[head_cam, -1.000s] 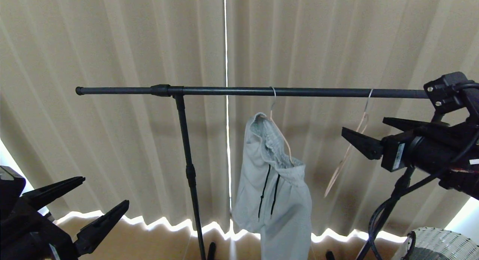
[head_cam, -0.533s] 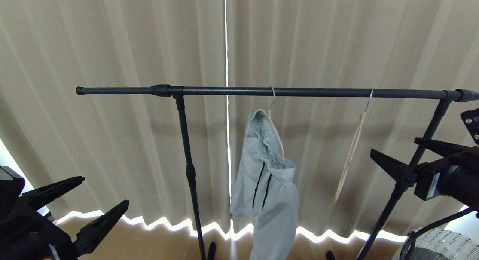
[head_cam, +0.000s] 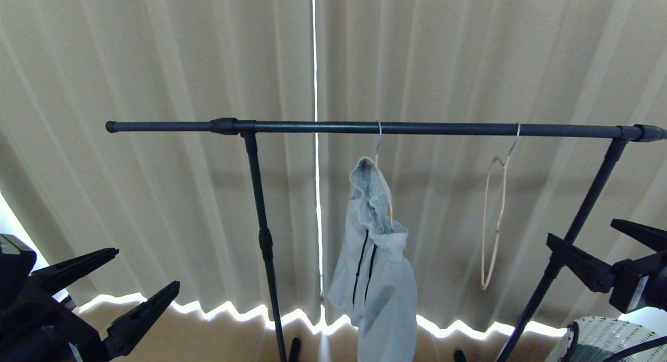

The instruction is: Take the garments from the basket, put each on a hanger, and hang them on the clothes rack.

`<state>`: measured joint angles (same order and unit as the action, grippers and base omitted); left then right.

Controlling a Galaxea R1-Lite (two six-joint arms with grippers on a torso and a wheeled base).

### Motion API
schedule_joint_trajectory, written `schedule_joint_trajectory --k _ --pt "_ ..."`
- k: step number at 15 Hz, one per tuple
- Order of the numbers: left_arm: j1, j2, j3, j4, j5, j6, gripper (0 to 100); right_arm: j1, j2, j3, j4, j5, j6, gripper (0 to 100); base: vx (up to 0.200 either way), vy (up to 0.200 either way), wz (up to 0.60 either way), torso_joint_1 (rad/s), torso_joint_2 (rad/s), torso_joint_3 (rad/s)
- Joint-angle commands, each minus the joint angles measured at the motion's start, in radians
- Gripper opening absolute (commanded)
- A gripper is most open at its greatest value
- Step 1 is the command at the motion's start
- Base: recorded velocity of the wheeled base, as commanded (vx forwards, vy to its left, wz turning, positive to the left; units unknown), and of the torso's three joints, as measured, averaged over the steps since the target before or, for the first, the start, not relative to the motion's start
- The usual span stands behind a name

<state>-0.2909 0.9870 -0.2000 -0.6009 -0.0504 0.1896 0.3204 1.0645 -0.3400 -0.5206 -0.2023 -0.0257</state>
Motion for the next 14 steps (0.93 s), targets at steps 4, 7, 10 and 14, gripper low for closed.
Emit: schedule_joint_trajectory --k 4,7,10,14 --pt "0.001 0.009 0.001 0.000 0.000 -0.002 100 -0.069 0.005 0.038 0.004 0.000 -0.002 100 0.000 0.000 0.00 0.000 0.00 0.000" --pt "0.006 -0.002 0.014 0.000 0.003 -0.002 100 -0.107 0.017 0.072 0.010 0.000 -0.002 100 0.000 0.000 0.00 0.000 0.00 0.000" --pt "0.038 -0.007 0.019 0.000 0.004 -0.002 100 -0.107 0.043 0.104 0.011 0.001 -0.003 100 0.000 0.000 0.00 0.000 0.00 0.000" --pt "0.101 0.001 0.050 0.001 0.003 -0.001 100 -0.112 0.146 0.111 -0.001 -0.002 0.006 100 -0.100 0.000 0.00 0.000 0.00 0.001"
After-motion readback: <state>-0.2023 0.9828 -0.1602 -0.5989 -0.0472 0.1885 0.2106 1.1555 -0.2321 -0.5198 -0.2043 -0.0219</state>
